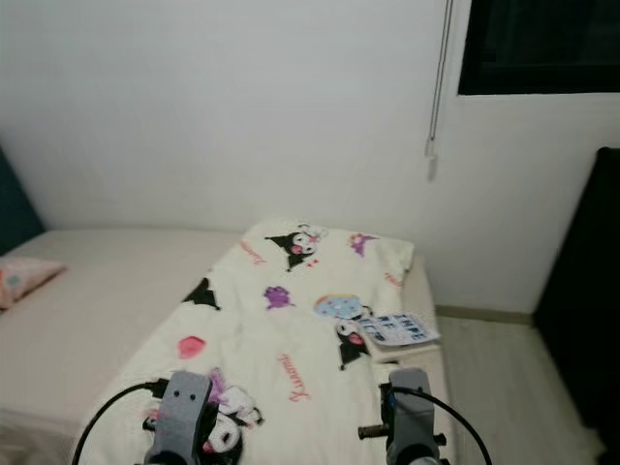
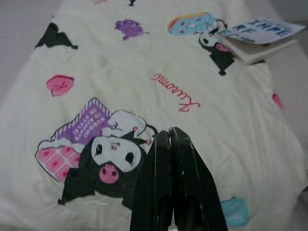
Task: Clean up the room
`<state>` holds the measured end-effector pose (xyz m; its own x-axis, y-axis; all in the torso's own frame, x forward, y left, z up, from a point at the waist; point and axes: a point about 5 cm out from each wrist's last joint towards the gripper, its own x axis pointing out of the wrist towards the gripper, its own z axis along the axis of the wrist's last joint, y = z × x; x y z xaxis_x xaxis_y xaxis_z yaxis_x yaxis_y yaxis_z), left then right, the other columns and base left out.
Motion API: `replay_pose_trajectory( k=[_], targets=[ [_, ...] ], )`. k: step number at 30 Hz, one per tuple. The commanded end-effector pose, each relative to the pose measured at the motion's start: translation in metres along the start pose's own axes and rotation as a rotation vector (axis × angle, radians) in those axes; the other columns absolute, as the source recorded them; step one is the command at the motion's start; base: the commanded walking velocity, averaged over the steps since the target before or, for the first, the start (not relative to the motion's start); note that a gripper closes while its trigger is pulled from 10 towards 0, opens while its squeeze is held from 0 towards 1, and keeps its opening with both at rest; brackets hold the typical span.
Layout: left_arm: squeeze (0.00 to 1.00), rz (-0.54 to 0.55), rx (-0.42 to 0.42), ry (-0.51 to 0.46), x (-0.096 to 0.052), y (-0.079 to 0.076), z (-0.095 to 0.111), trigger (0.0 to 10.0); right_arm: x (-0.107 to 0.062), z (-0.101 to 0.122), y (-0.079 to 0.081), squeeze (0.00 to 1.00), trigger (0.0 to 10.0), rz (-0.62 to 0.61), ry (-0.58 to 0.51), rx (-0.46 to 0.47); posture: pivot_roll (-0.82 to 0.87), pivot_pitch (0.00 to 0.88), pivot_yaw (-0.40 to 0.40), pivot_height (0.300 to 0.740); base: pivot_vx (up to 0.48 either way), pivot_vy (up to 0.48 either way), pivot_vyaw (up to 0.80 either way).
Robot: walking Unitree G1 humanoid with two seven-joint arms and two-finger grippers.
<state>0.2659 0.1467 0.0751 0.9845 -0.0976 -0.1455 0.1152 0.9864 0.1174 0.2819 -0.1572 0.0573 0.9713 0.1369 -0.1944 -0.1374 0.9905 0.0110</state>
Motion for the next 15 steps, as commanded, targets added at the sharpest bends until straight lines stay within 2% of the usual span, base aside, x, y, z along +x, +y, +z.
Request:
replay_pose_trajectory(
  k=[1,15],
  targets=[
    [0.00,0.001,0.012,0.028,-0.0032,0.0009,-0.0063,10.0,-0.0023,-0.0048,0.0037,0.00,10.0,0.010,0.023,0.009,-0.07,0.110,0.021,0.740,0.000,-0.315,0.00],
    [0.00,0.001,0.007,0.026,-0.0041,0.0008,-0.0063,10.0,-0.0040,-0.0062,0.0037,0.00,10.0,0.007,0.027,0.009,-0.07,0.116,0.022,0.740,0.000,-0.313,0.00]
  ],
)
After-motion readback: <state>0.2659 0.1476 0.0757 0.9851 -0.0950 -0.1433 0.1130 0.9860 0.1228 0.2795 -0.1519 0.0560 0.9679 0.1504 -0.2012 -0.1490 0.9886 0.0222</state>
